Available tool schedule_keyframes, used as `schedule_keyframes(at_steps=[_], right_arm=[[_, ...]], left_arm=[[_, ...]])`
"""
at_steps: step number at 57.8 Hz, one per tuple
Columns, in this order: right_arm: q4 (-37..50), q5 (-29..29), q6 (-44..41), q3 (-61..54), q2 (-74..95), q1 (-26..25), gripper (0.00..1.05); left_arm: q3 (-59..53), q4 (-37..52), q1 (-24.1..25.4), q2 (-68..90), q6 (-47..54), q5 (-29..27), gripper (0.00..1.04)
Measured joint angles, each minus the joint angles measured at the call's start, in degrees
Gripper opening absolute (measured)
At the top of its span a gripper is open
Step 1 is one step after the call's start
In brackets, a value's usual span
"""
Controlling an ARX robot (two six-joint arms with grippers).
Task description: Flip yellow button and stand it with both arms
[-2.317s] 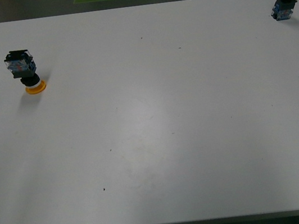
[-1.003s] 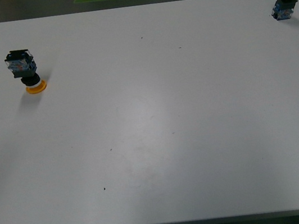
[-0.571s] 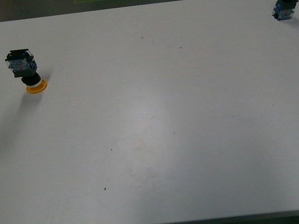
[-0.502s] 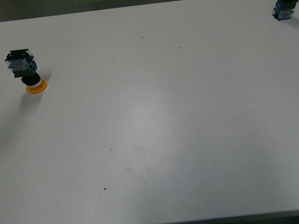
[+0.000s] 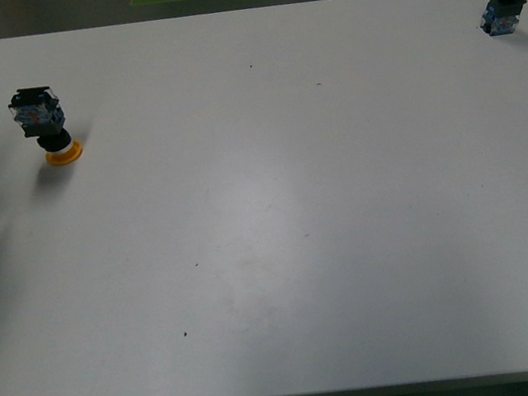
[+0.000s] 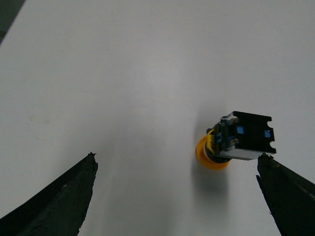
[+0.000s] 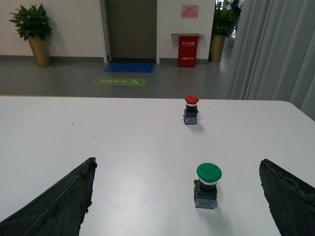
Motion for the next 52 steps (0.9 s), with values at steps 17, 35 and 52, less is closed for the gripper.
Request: schedule_keyframes(at_steps=[17, 35, 52], right_arm=[[0.0, 0.0, 0.0, 0.0, 0.0, 0.0, 0.97], [0.0, 0.0, 0.0, 0.0, 0.0, 0.0, 0.97], [0.0, 0.0, 0.0, 0.0, 0.0, 0.0, 0.97]], left_arm=[[4.6, -1.3, -4.3, 4.5, 1.7, -0.6, 0.98], [9.0, -4.8, -5.5, 7.1, 3.9, -1.9, 0.98], [11.0, -5.9, -6.8, 8.1, 4.2, -1.9, 0.98]])
